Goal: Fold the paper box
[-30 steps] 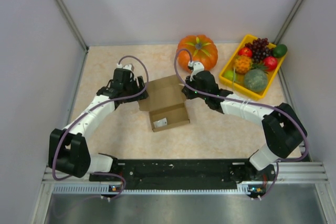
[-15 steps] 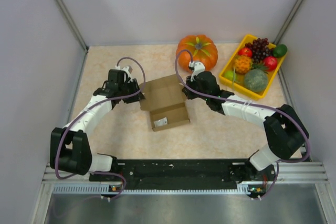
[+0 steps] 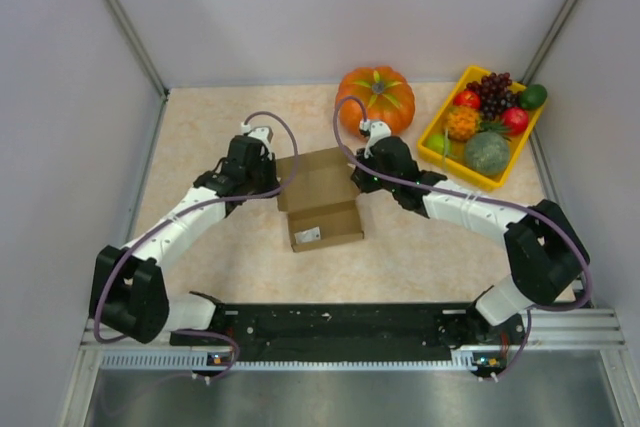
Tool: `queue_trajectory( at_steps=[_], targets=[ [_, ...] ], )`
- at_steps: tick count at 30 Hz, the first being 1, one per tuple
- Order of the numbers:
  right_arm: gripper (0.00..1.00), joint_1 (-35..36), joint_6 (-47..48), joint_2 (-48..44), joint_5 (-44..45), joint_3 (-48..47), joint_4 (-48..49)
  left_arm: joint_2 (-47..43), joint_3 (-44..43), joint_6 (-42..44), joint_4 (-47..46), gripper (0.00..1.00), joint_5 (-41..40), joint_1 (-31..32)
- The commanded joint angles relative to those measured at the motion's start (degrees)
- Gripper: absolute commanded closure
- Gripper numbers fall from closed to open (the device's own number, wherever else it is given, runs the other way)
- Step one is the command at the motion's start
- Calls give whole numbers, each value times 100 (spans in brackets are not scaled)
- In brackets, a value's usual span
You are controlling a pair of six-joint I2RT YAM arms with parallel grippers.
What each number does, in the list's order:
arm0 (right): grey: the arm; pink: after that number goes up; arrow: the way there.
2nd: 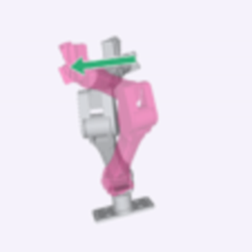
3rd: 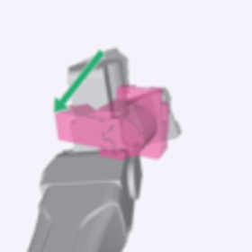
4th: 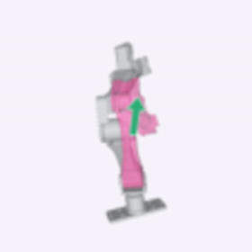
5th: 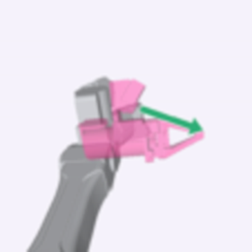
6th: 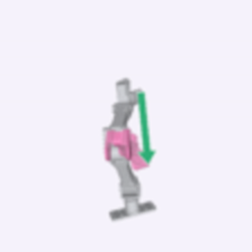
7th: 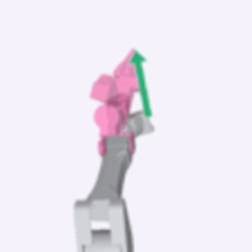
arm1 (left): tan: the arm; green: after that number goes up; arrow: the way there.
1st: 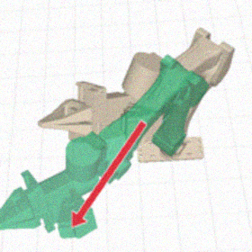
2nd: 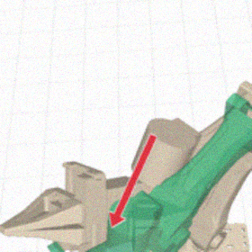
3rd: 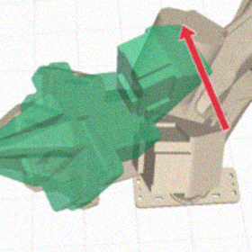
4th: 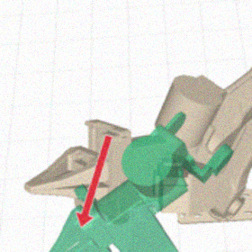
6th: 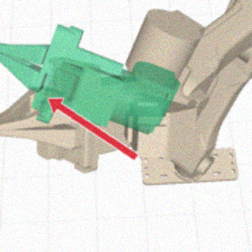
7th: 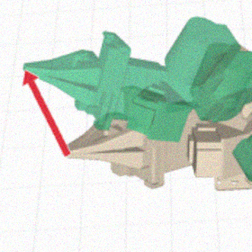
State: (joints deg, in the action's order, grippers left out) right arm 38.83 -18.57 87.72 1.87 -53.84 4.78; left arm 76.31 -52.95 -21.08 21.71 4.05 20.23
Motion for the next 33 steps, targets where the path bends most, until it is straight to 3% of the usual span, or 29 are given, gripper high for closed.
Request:
queue_trajectory(
  at_steps=[1, 9, 19, 22, 27, 30, 33],
  targets=[
    [92, -77, 282, -238, -701, -644, -811, -450, 21, 384, -299, 100, -958, 332],
    [84, -561, 837, -168, -1891, -899, -1242, -758, 197, 596, -431, 100, -933, 359],
    [82, -569, 881, 324, -2095, -1295, -1313, -837, 241, 675, -527, 100, -942, 385],
    [74, -569, 951, 368, -1875, -1295, -1304, -846, 268, 675, -554, 100, -942, 385],
    [73, -561, 1004, 544, -1936, -1322, -1330, -846, 302, 658, -598, 100, -924, 385],
    [77, -561, 934, 588, -1770, -1313, -1286, -934, 373, 640, -712, 100, -889, 394],
    [94, -500, 759, 527, -1490, -1304, -1260, -995, 399, 457, -747, 100, -1108, 420]
  ],
)
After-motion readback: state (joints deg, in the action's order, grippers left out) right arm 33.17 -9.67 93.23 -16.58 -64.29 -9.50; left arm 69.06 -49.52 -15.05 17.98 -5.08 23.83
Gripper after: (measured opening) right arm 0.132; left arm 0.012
